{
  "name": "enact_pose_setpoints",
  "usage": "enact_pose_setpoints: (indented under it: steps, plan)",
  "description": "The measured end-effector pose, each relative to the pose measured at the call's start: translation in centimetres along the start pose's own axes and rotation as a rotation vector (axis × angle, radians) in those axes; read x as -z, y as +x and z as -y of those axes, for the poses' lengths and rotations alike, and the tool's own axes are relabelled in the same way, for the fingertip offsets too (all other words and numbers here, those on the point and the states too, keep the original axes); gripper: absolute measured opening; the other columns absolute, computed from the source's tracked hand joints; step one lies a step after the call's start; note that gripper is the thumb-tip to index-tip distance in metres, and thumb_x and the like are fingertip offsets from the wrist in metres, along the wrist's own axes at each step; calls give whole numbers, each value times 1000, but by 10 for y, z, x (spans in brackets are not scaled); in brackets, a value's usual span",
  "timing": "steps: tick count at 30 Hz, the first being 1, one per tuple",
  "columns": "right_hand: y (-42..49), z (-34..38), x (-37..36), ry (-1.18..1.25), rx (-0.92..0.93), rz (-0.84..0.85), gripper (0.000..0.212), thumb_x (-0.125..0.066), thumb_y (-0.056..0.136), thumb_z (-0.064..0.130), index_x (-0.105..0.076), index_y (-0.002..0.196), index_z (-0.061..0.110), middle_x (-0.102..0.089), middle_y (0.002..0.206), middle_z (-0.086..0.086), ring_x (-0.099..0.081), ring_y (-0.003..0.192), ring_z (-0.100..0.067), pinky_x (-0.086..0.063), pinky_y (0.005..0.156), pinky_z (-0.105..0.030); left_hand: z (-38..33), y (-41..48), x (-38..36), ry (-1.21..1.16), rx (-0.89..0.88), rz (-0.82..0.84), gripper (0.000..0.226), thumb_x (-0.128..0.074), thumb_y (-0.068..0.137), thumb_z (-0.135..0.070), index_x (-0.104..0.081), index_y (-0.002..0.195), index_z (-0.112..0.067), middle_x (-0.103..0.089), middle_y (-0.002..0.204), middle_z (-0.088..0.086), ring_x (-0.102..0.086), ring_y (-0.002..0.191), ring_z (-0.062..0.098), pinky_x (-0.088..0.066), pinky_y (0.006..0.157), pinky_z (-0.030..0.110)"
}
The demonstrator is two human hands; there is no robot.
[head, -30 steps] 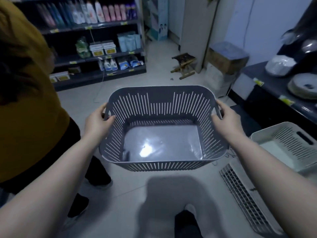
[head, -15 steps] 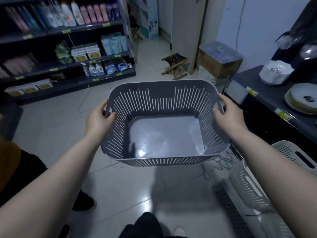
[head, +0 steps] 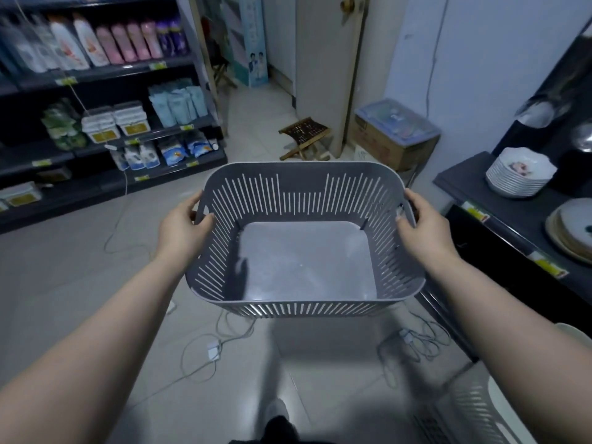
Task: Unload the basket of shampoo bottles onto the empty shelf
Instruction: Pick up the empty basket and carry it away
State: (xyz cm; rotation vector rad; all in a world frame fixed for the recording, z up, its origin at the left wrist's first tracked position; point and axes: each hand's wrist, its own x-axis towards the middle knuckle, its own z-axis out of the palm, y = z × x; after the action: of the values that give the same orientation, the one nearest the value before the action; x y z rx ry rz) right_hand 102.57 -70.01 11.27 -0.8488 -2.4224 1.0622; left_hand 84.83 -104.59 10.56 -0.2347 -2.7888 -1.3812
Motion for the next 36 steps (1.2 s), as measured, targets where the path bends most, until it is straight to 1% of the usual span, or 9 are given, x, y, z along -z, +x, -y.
enact_pose_setpoints:
  steps: [5, 11, 14, 18, 22, 28, 30, 33, 36]
  plan:
    - [50, 2, -19, 4, -59, -95, 55, -57, 92, 21, -40, 142, 36, -55, 115, 10, -44, 66, 10, -37, 76, -18, -16, 79, -28, 4, -35, 52, 53, -61, 92, -23, -45, 141, -35, -67, 91, 0, -64, 68, 13, -47, 55, 27]
    - [115, -15, -24, -2, -140, -123, 55, -58, 91, 23, -41, 141, 35, -57, 132, -3, -57, 113, -21, -41, 90, -28, -32, 154, -79, -18, -84, 127, 53, -62, 91, -20, -48, 139, -33, -69, 95, 5, -67, 75, 19, -56, 70, 37]
    - [163, -22, -25, -5, -137, -143, 54, -58, 91, 22, -42, 141, 36, -60, 126, -1, -62, 92, -12, -45, 86, -28, -44, 198, -112, -9, -85, 137, 53, -63, 91, -21, -48, 140, -33, -69, 97, 5, -66, 74, 16, -54, 67, 33]
    - [231, -27, -22, -14, -138, -157, 56, -57, 92, 20, -40, 142, 37, -56, 109, 10, -49, 63, 12, -41, 65, -16, -71, 250, -148, -41, -76, 150, 52, -62, 91, -19, -48, 140, -32, -69, 96, 5, -64, 72, 14, -57, 71, 38]
    - [296, -30, -14, -38, -110, -102, 55, -54, 93, 20, -39, 143, 36, -61, 123, 2, -60, 90, -14, -40, 83, -24, -97, 295, -178, 12, -76, 141, 51, -61, 91, -21, -48, 140, -31, -70, 98, 8, -67, 79, 26, -56, 74, 41]
    - [376, -36, -12, -51, -91, -54, 55, -51, 94, 22, -35, 144, 41, -54, 98, 7, -51, 65, -1, -42, 76, -28, -116, 348, -215, -16, -64, 122, 51, -61, 91, -21, -49, 139, -33, -69, 95, 4, -67, 77, 22, -56, 69, 36]
    - [397, -38, -14, -26, -90, -46, 56, -51, 94, 22, -35, 144, 40, -57, 102, 7, -55, 70, -4, -43, 78, -28, -121, 368, -225, -30, -71, 115, 50, -62, 91, -19, -50, 137, -34, -68, 93, 2, -66, 73, 16, -57, 63, 31]
    - [429, -40, -21, 3, -93, -42, 57, -51, 93, 21, -36, 146, 34, -63, 111, 3, -60, 82, -17, -45, 83, -29, -128, 402, -240, -34, -114, 102, 49, -62, 90, -16, -53, 134, -34, -64, 89, -6, -57, 64, -4, -45, 44, 7]
    - [465, -41, -29, 7, -114, -70, 57, -52, 92, 20, -37, 146, 30, -65, 118, -5, -62, 88, -23, -43, 82, -29, -136, 441, -257, -6, -126, 110, 49, -62, 90, -17, -53, 136, -32, -63, 89, -7, -56, 62, -6, -39, 42, 7]
